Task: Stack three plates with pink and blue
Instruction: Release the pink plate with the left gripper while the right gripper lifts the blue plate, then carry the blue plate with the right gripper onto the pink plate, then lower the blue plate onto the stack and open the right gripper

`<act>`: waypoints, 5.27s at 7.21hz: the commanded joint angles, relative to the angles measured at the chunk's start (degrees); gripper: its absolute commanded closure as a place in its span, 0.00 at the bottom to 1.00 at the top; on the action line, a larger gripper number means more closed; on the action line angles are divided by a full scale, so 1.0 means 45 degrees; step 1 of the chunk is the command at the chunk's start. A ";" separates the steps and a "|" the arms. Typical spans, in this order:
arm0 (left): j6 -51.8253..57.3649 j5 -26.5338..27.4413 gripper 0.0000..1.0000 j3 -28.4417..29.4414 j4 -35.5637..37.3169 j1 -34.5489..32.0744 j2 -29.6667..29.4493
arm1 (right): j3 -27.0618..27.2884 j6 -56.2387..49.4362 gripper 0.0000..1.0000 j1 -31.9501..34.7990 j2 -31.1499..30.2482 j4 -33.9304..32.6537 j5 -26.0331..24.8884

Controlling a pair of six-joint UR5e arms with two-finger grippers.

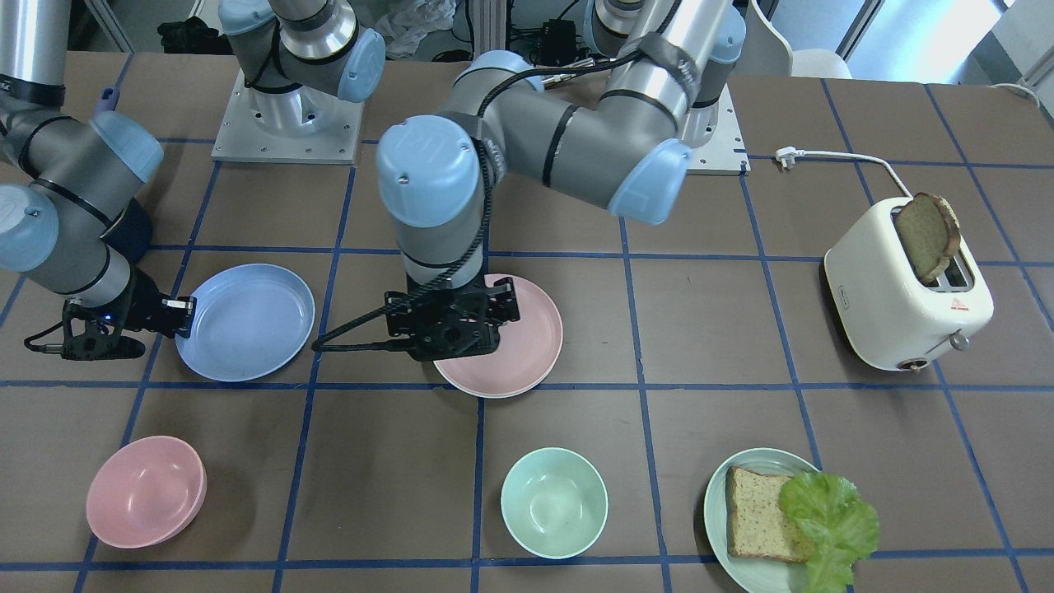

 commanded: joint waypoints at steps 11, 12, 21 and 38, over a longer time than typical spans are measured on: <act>0.5719 -0.0751 0.00 -0.1739 -0.2646 0.4928 0.5904 | -0.2679 0.0955 0.96 0.0097 -0.0202 0.3743 0.1246; 0.5720 -0.0731 0.00 -0.1800 -0.2600 0.4989 0.5924 | -0.2776 0.1595 0.96 0.0175 -0.0261 0.4170 0.1694; 0.5681 -0.0712 0.00 -0.1839 -0.2697 0.5008 0.6041 | -0.4066 0.8782 0.96 0.5035 -0.0261 0.4527 0.2011; 0.5720 -0.0712 0.00 -0.1800 -0.2717 0.5048 0.6080 | -0.1585 1.1504 0.99 0.8379 -0.0203 0.1069 0.2734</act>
